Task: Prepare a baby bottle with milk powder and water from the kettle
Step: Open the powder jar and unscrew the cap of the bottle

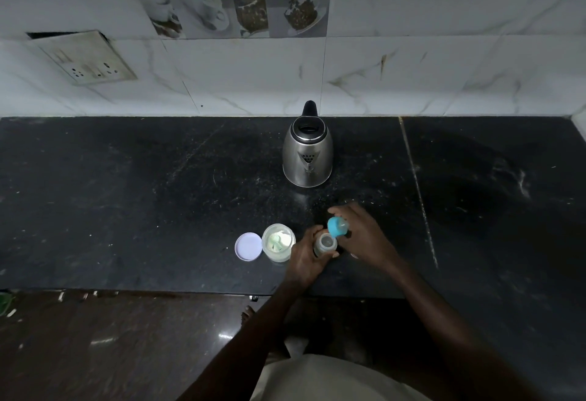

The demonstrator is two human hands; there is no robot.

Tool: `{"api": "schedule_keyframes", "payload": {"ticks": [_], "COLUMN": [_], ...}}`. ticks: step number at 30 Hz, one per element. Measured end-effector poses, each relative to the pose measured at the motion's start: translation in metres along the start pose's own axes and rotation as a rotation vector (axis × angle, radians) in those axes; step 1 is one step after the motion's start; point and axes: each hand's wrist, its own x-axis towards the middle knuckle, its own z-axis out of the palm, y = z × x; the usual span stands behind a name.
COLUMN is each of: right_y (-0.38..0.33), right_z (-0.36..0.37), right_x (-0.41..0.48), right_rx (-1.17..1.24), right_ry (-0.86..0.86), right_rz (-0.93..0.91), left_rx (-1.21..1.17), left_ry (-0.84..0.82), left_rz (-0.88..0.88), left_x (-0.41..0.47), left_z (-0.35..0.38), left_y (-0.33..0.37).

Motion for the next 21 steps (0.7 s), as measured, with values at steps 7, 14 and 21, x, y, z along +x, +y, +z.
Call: {"api": "schedule_keyframes", "payload": {"ticks": [7, 14, 21], "right_y": [0.041, 0.070, 0.106], "right_z": [-0.028, -0.017, -0.004], "right_x": [-0.023, -0.054, -0.060], "right_rx": [0.671, 1.153, -0.006], "right_ry": [0.323, 0.403, 0.209], "right_rz": [0.525, 0.673, 0.583], "left_rx": [-0.039, -0.065, -0.058], "left_ry": [0.010, -0.008, -0.030], "left_rz": [-0.021, -0.026, -0.040], "left_x": [0.005, 0.005, 0.005], "left_z": [0.004, 0.003, 0.003], "left_y": [-0.006, -0.006, -0.007]}}
